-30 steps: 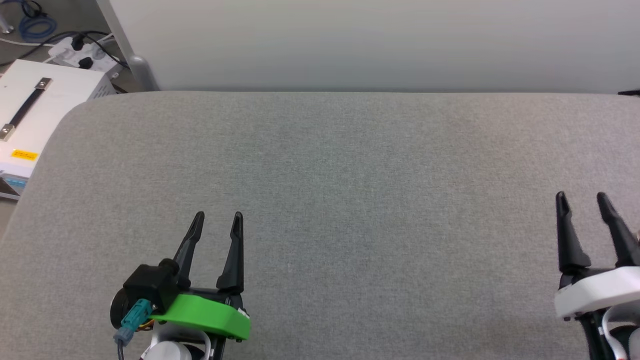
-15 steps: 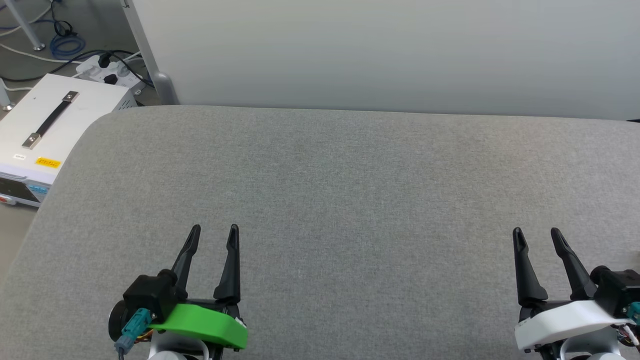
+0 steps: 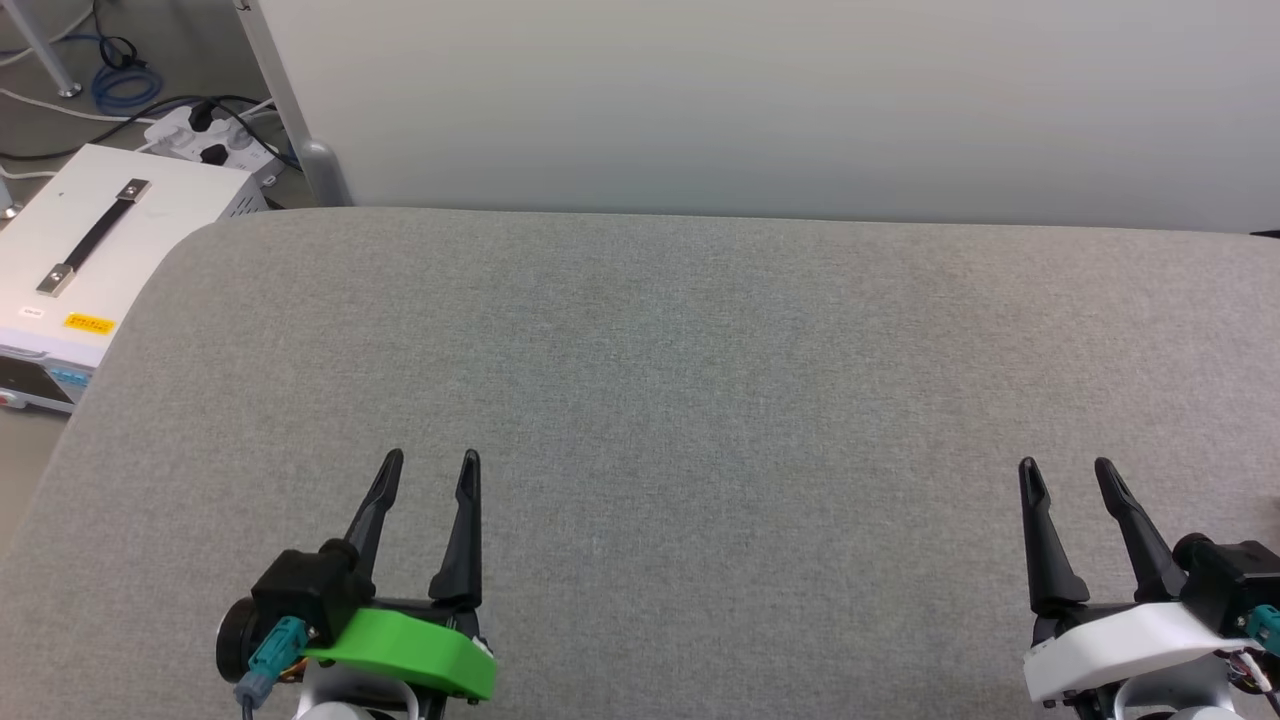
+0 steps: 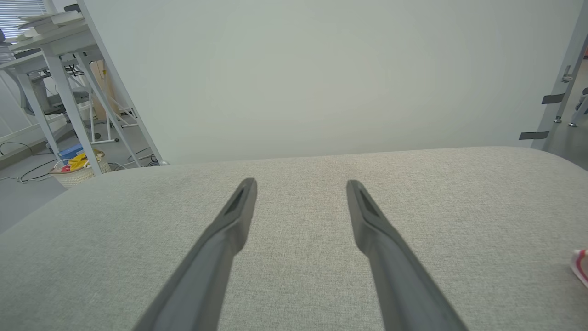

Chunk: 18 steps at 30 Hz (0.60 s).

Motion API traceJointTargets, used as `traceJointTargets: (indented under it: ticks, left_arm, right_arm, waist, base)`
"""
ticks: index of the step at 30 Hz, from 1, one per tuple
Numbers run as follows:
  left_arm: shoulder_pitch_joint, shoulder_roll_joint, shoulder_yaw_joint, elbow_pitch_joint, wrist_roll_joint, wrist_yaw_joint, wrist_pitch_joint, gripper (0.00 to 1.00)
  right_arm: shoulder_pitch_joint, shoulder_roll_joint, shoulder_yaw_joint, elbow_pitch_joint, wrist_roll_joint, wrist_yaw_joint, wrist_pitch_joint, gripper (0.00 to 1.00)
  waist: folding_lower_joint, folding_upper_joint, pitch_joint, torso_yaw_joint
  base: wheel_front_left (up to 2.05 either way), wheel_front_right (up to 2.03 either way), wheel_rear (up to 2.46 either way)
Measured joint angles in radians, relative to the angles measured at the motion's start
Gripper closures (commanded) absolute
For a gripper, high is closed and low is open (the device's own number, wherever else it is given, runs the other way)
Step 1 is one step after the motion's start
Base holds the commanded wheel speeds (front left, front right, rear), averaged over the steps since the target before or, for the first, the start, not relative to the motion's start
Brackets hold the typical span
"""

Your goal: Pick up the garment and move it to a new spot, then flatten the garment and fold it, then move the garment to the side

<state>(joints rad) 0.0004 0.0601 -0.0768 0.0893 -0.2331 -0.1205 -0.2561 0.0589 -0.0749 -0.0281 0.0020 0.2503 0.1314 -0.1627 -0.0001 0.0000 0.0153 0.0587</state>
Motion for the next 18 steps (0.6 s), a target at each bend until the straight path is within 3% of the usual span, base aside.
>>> traceJointTargets:
  ticks: [9, 10, 18]
  left_arm:
    - [0.000, -0.001, 0.009, -0.007, 0.003, -0.007, 0.000, 0.00]
    - [0.000, -0.001, 0.010, -0.011, 0.009, -0.007, 0.000, 1.00]
    - [-0.001, 0.001, 0.011, -0.008, 0.011, -0.007, 0.008, 1.00]
  right_arm:
    - [0.000, 0.001, 0.003, -0.001, 0.002, 0.000, 0.001, 0.00]
    - [0.000, 0.001, 0.003, -0.001, 0.002, 0.000, 0.001, 1.00]
    - [0.000, 0.001, 0.002, -0.001, 0.000, 0.000, 0.006, 1.00]
  waist:
    - [0.0000, 0.0000, 0.009, -0.005]
    - [0.0000, 0.0000, 0.012, -0.005]
    - [0.0000, 0.0000, 0.011, -0.007]
  base:
    - [0.00, 0.00, 0.00]
    - [0.00, 0.00, 0.00]
    - [0.00, 0.00, 0.00]
